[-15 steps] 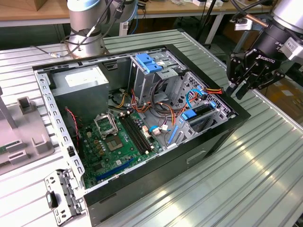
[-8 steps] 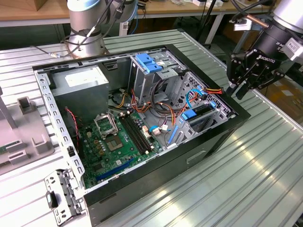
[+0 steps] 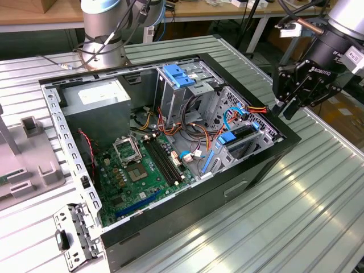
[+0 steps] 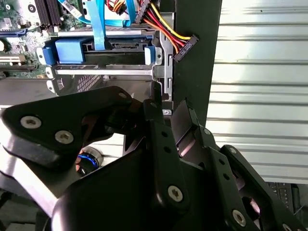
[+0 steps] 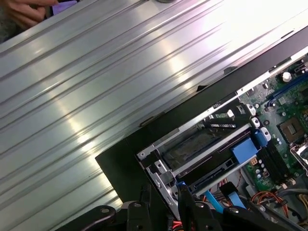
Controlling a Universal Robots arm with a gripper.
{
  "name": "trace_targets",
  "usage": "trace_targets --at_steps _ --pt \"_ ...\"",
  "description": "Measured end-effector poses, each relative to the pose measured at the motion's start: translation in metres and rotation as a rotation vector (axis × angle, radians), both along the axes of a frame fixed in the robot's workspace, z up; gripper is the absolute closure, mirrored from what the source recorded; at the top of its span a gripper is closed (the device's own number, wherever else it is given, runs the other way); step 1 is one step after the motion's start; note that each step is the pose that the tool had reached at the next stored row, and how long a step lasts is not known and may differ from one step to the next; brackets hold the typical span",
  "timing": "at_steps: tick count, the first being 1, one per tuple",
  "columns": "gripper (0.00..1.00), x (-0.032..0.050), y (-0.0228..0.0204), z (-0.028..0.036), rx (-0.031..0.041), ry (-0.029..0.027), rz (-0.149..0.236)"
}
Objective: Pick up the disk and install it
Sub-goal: 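Insert the first disk wire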
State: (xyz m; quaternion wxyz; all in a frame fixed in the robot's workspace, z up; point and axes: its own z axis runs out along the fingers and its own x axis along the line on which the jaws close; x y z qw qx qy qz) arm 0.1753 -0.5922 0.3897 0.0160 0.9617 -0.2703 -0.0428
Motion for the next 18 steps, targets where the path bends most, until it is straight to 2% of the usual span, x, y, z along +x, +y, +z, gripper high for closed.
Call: trace_targets --at_steps 18 --pt "0.64 0.0000 0.0000 0.0000 0.0000 0.0000 0.120"
